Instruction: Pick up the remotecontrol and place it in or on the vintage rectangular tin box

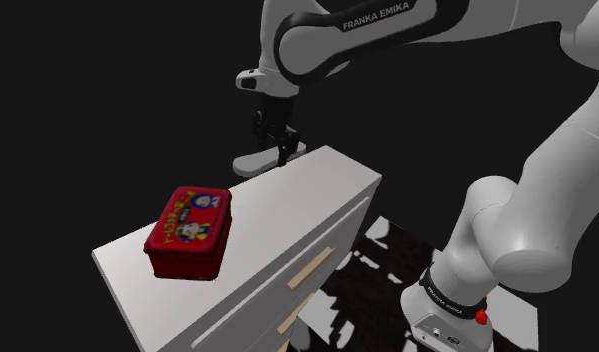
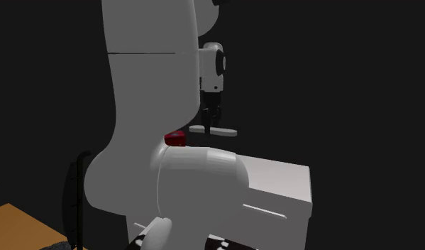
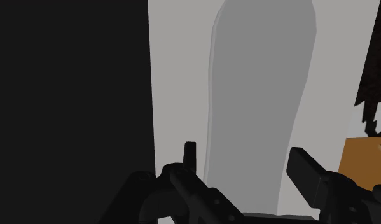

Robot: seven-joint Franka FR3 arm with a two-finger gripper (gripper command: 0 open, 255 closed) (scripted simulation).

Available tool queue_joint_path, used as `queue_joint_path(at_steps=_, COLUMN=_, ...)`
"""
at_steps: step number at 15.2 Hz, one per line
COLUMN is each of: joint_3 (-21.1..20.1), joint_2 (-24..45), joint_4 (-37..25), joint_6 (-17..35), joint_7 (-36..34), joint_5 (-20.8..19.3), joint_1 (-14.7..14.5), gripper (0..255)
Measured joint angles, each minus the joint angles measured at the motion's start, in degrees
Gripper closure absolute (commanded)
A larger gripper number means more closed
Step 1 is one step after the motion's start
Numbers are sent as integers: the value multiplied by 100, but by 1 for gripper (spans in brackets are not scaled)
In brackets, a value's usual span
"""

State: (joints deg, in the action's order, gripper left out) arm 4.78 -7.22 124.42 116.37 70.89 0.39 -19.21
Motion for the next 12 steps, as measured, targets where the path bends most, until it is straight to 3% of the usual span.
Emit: queue_joint_path(at_steps=12, joint_3=-100, joint_2=-184, joint_4=-598, joint_6=-780, joint_7=-176, joint_5=1, joint_1=-71, gripper=255)
